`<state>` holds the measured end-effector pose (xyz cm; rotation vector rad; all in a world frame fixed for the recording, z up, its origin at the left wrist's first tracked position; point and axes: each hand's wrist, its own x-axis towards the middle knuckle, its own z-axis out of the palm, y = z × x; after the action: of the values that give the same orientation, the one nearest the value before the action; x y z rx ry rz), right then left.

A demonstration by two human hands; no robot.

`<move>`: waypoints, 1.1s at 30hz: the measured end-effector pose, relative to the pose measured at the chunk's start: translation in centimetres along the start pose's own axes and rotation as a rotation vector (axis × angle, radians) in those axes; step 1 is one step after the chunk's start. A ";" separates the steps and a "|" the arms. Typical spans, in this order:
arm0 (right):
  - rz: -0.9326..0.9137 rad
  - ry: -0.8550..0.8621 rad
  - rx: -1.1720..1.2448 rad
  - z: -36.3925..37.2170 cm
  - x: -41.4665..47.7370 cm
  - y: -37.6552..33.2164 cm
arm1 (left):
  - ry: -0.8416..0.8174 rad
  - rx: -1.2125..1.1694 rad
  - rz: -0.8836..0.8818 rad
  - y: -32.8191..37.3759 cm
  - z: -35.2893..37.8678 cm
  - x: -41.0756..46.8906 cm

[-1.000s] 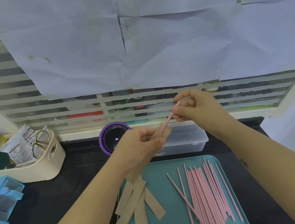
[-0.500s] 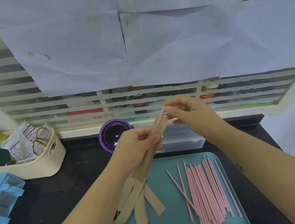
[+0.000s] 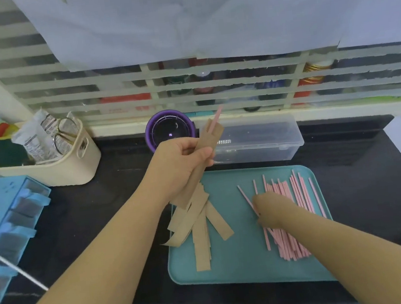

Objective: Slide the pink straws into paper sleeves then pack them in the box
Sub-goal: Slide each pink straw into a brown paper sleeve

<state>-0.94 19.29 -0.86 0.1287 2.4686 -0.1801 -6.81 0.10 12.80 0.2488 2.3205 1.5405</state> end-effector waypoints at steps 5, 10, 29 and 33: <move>0.003 -0.005 0.005 1.0 0.9 -0.5 | 0.005 -0.008 -0.022 -1.3 -0.2 -0.7; -0.050 0.055 0.245 -1.2 -0.2 0.3 | 0.012 0.010 -0.037 -1.8 -0.5 -1.1; -0.507 0.676 1.488 -15.8 -9.2 -0.7 | -0.023 -0.012 -0.049 -0.1 1.1 -0.4; -0.476 0.674 1.491 -16.1 -8.9 -0.5 | -0.050 -0.031 -0.034 0.4 1.5 -0.4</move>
<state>-3.79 20.91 17.22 0.2346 2.3117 -2.4382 -5.95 1.40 12.73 0.2364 2.2496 1.5350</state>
